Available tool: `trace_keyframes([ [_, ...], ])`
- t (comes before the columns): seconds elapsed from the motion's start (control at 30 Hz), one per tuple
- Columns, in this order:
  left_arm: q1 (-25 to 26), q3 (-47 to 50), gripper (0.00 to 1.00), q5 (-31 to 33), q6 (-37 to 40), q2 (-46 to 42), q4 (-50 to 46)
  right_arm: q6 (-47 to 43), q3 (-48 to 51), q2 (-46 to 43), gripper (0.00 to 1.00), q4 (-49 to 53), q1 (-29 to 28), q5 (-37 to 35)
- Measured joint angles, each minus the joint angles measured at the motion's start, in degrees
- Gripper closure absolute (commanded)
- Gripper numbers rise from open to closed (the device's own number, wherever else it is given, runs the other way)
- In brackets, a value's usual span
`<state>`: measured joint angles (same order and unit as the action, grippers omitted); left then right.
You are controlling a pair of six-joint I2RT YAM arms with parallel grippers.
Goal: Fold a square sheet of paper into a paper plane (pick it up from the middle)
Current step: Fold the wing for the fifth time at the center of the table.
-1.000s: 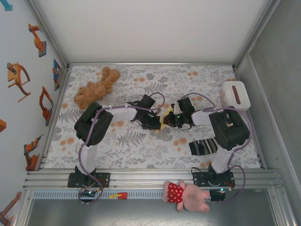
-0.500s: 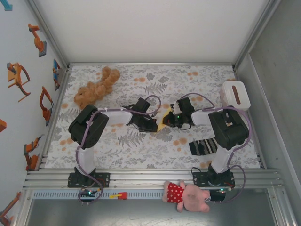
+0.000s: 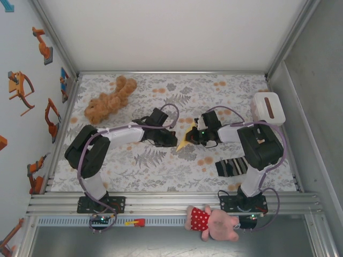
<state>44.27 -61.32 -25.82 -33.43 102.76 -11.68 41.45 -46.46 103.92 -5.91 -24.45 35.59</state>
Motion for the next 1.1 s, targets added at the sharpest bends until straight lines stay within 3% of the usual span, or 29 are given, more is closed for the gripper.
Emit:
trace_keyframes([
  [0.3, 0.4, -2.4, 0.97, -0.2, -3.5, 7.9, 4.1, 0.7, 0.0, 0.0, 0.97, -0.2, -0.1, -0.2],
  [1.1, 0.3, -3.7, 1.00, -0.6, -5.5, 9.9, 2.9, -1.9, -0.9, -5.9, 0.99, 5.7, -2.3, -5.0],
])
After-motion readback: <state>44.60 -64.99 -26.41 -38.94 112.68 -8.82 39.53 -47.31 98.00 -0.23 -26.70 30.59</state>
